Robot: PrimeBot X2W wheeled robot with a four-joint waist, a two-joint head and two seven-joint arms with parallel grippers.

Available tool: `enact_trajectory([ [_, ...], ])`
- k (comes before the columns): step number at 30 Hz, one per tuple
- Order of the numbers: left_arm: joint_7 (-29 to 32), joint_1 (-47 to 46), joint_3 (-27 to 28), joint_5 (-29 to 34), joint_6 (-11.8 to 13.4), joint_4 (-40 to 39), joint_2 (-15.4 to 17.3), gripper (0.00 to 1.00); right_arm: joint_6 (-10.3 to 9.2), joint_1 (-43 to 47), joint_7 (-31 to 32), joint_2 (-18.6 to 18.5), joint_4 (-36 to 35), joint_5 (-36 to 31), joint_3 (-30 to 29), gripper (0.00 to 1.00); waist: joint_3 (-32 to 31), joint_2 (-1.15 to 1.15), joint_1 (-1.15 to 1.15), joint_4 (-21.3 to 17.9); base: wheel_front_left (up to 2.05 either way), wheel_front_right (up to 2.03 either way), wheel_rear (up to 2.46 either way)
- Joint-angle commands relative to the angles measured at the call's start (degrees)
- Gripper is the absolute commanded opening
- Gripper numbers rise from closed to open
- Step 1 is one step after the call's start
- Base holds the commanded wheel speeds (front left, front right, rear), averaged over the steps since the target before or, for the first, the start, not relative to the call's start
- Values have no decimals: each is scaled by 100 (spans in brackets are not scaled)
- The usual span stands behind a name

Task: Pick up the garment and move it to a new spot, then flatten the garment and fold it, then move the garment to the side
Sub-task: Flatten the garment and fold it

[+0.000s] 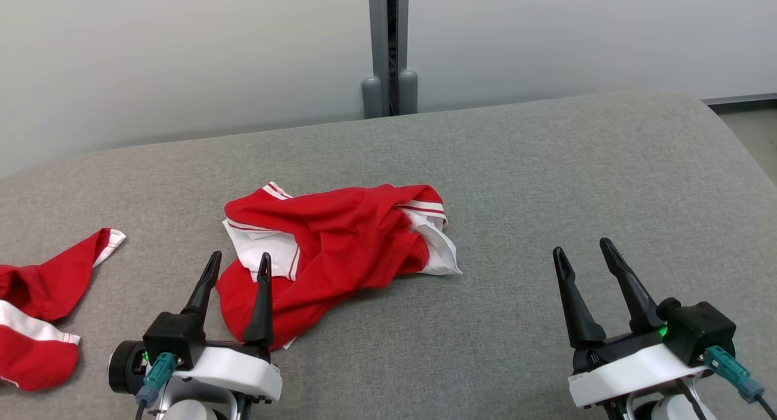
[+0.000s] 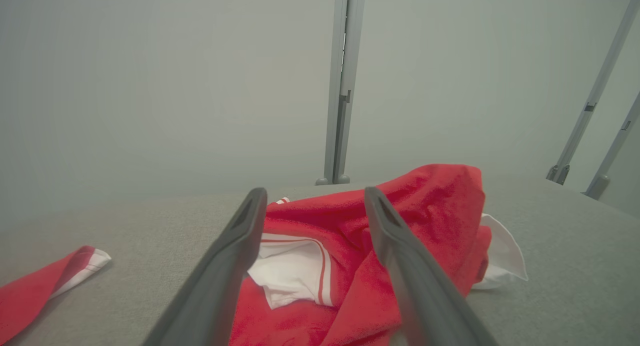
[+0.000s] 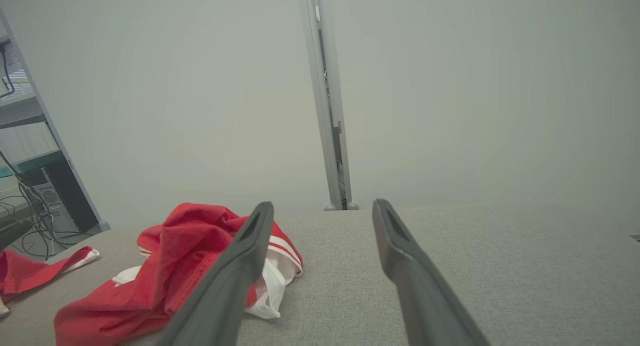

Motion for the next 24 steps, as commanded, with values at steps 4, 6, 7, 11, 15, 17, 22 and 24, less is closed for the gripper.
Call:
enact_trajectory([
  [4,-3,80,-48,-58,133,20,22,100,14,67,-28,-6,59,-31,45,100,-43,0,0,81,0,0,0],
  [6,-2,32,-66,-63,142,35,22,100,14,38,-28,13,53,37,57,100,-26,0,0,97,0,0,0],
  [7,-2,3,-81,-65,126,45,22,100,14,5,-28,29,27,91,43,100,-4,0,0,101,0,0,0],
  [11,-2,-158,-56,-54,68,103,22,100,14,-115,-28,43,-52,147,50,100,111,0,0,102,0,0,0],
  [15,-2,-311,5,-41,51,178,22,100,14,-156,-28,15,-100,147,73,100,241,0,0,114,0,0,0],
  [17,-2,-431,37,-4,33,264,23,100,14,-210,-28,-8,-131,149,70,100,323,0,0,124,0,0,0],
  [22,-2,-1004,163,4,-56,748,105,100,14,-329,-28,-65,-191,150,100,100,601,0,0,163,0,0,0],
  [24,-2,-1330,256,-163,-135,1008,96,100,14,-420,-28,-93,-216,141,130,100,736,0,0,166,0,0,0],
])
